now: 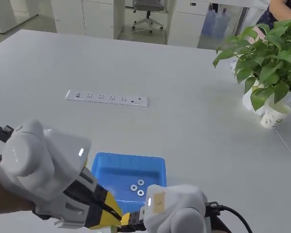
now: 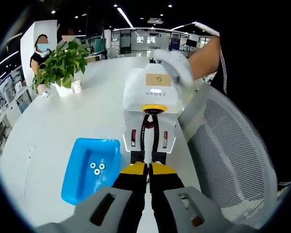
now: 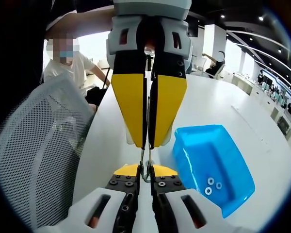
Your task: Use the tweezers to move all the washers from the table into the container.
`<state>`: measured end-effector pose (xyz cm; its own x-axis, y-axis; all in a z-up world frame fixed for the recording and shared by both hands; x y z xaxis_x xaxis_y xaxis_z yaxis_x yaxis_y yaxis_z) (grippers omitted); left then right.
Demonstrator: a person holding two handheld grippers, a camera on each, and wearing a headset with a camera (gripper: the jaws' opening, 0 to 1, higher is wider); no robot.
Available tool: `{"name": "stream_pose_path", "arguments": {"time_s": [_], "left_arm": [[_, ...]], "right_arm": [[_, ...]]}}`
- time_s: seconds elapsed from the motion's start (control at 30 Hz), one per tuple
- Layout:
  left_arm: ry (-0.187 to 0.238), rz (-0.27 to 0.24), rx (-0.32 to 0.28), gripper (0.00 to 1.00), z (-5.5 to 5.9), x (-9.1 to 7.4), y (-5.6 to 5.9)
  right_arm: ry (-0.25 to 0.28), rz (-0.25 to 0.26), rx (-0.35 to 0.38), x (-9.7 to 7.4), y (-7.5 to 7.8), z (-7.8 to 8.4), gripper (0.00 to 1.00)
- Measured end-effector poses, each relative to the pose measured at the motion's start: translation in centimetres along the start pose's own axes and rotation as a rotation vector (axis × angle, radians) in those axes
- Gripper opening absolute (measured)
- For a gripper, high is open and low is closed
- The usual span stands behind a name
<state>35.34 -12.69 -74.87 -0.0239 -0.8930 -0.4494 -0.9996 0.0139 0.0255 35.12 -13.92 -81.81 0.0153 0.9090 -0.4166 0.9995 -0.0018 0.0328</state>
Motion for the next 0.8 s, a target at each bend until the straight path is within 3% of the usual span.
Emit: {"name": "stream_pose_path", "arguments": {"time_s": [0.53,0.8], "left_arm": [[0.003,-0.011,0.019,0.04,-2.2,-1.1,-0.6],[0.009,-0.018,0.036,0.04,-3.0,-1.4,-1.6]], "right_arm": [[0.012,0.004,-0.034,-0.7,1.0,-2.1,0.09],[0.019,0.020,-0.036,-1.1,2.2,-2.9,0.09]]}}
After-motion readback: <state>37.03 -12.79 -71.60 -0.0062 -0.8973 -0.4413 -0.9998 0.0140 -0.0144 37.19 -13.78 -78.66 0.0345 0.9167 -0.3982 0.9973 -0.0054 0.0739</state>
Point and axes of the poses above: the centre of the closed fingertips' face, and the gripper's own axes: x roughly forward along the fingers, y roughly to its right, z roughly out of its underside, the point moved 3 cm from there along -x, roughly backward along the fingers, and after that the axes turned 14 degrees about y, right-handed, at the moved point
